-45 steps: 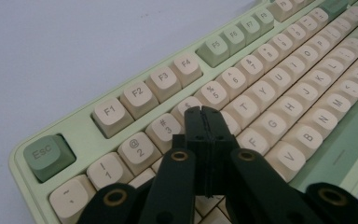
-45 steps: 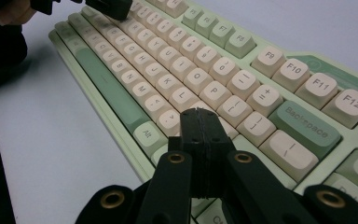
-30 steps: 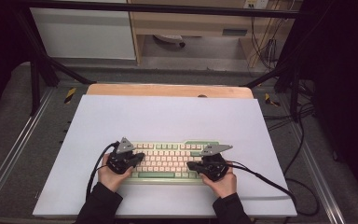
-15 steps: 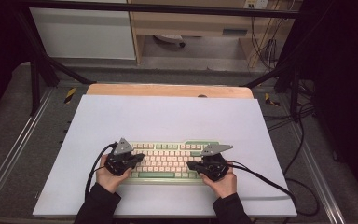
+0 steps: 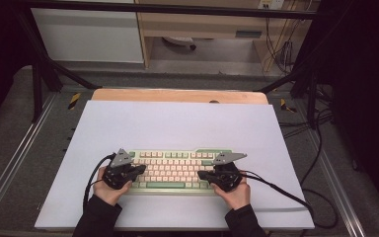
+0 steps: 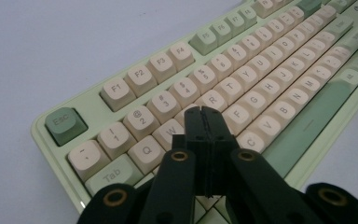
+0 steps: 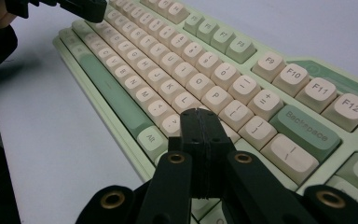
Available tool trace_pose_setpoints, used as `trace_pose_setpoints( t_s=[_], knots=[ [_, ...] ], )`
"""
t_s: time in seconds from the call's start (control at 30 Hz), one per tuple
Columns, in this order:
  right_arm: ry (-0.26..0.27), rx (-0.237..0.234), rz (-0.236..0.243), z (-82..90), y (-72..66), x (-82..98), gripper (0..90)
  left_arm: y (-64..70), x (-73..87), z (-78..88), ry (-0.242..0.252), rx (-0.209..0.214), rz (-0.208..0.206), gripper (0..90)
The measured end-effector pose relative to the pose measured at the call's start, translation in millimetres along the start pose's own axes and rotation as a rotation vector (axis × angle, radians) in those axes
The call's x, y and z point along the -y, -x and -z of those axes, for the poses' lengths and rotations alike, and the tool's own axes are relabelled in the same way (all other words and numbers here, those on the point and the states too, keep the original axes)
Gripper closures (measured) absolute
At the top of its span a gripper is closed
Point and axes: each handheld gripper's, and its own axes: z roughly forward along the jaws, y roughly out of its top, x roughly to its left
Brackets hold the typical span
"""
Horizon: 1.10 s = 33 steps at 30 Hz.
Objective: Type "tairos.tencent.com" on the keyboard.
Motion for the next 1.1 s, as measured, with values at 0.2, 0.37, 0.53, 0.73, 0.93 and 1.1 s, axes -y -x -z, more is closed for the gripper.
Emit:
trace_pose_setpoints(
  t_s=[0.2, 0.37, 0.53, 0.73, 0.93, 1.1],
  knots=[
    [0.003, -0.001, -0.007, -0.7, -1.1, -0.7, 90.0, -3.4, 5.4, 5.8, 0.002, -0.004, 0.008, 90.0],
    [0.006, -0.007, -0.003, -3.0, -4.5, -2.5, 90.0, -6.6, 11.2, 10.3, 0.0, -0.009, 0.016, 90.0],
    [0.003, -0.014, 0.002, -7.3, -9.2, -5.5, 90.0, -9.8, 15.1, 14.5, 0.003, -0.008, 0.027, 90.0],
    [-0.001, -0.024, 0.013, -14.8, -16.3, -11.5, 90.0, -10.4, 16.1, 15.5, 0.007, -0.005, 0.028, 90.0],
    [-0.002, -0.035, 0.014, -22.5, -22.1, -16.2, 90.0, -10.6, 16.6, 15.2, 0.009, -0.002, 0.027, 90.0],
    [-0.003, -0.039, 0.025, -29.8, -28.0, -21.5, 90.0, -10.4, 17.0, 14.3, 0.007, 0.0, 0.028, 90.0]
  ],
)
